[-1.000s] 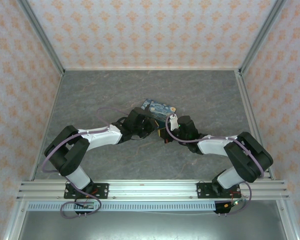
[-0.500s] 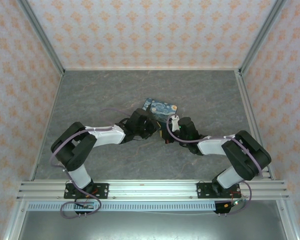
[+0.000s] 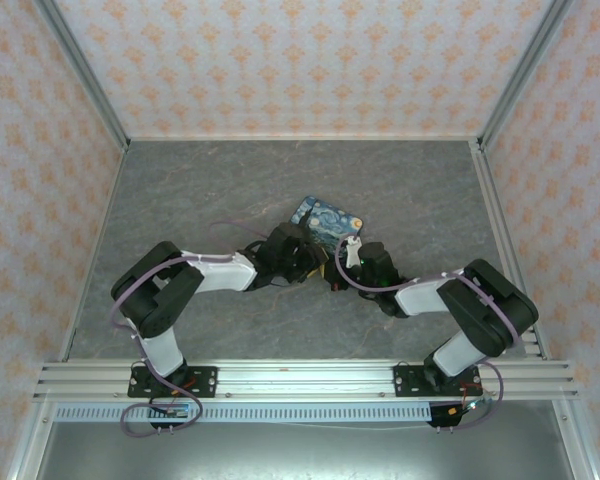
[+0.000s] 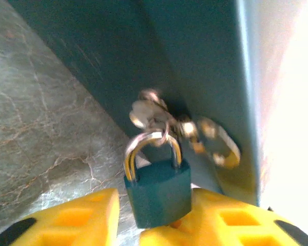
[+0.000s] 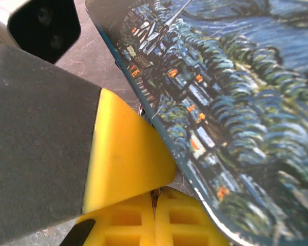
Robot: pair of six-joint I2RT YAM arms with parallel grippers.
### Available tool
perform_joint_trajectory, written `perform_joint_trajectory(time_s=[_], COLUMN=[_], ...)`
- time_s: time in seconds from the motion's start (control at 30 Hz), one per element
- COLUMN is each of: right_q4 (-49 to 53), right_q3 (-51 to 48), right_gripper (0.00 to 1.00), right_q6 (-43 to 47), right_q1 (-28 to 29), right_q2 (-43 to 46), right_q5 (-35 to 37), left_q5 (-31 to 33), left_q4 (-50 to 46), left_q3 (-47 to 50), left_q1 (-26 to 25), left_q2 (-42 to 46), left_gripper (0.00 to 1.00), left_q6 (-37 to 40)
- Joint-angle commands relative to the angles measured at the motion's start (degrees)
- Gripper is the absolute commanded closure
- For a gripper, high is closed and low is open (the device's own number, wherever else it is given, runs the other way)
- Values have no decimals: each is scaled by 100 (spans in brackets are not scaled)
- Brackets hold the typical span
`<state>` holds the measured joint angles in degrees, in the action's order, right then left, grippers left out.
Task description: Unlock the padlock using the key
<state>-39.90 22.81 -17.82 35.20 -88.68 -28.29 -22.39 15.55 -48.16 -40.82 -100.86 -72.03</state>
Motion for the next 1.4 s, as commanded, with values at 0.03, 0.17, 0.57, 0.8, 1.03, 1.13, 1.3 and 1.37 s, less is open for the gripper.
perform_joint_trajectory(time_s=[0.03,0.17,0.57,0.8,1.03,1.13,1.3,1.37], right_q4=[-607,-642,-584,-304,-189,-165,-101,-77], right_q3=[34,41,140,294,429,494,566,582], right_gripper=[100,100,100,100,100,100,100,100], right_q6=[-98,-177,-724,-1384,-1738,-1823,-1893,-1900], right_q1=[22,39,144,259,286,294,312,321], right_q2=[-55,-69,8,71,82,80,81,82], right_q5=[53,31,121,301,298,271,229,231], left_q5=[-22,129,136,18,27,11,-67,-57], left_q4=[-322,-369,646,2092,2149,2276,2448,2485], left_q3=[110,303,1196,1438,1349,1331,1257,1231], left_q1=[-26,68,658,669,638,624,555,529], left_q2=[367,594,1186,801,679,548,310,242], left_gripper=[48,38,35,42,47,49,51,52], left_q6=[162,154,-138,-594,-619,-713,-847,-864])
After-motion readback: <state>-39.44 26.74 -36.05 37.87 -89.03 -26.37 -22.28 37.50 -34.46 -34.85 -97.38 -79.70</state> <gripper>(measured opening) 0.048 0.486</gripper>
